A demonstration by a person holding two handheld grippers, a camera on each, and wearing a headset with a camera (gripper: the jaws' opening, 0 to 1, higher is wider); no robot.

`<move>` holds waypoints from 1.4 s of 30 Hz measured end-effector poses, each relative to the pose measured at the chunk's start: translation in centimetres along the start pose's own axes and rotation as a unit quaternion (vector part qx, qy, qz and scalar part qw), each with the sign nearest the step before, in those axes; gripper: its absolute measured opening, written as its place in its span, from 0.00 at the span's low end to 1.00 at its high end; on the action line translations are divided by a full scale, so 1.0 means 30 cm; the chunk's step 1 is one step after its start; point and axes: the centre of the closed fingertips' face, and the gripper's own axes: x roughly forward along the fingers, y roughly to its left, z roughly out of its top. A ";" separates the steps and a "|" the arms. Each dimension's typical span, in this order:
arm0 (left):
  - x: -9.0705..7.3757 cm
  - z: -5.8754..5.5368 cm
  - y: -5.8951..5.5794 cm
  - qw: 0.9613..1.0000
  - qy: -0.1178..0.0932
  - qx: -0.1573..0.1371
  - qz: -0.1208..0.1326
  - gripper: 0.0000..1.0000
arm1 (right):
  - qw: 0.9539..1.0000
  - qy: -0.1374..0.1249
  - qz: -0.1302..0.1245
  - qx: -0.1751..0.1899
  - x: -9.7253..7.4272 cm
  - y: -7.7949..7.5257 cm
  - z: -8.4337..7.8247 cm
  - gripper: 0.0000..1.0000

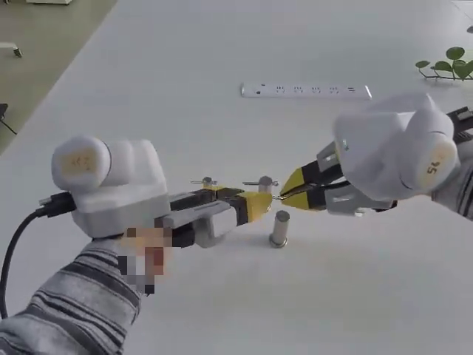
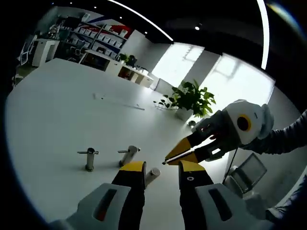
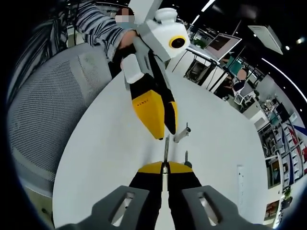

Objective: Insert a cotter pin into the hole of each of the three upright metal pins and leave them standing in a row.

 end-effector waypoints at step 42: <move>-0.013 -0.050 -0.049 0.989 0.016 0.138 -0.046 0.00 | 0.994 -0.047 0.013 0.101 -0.008 0.034 0.046 0.03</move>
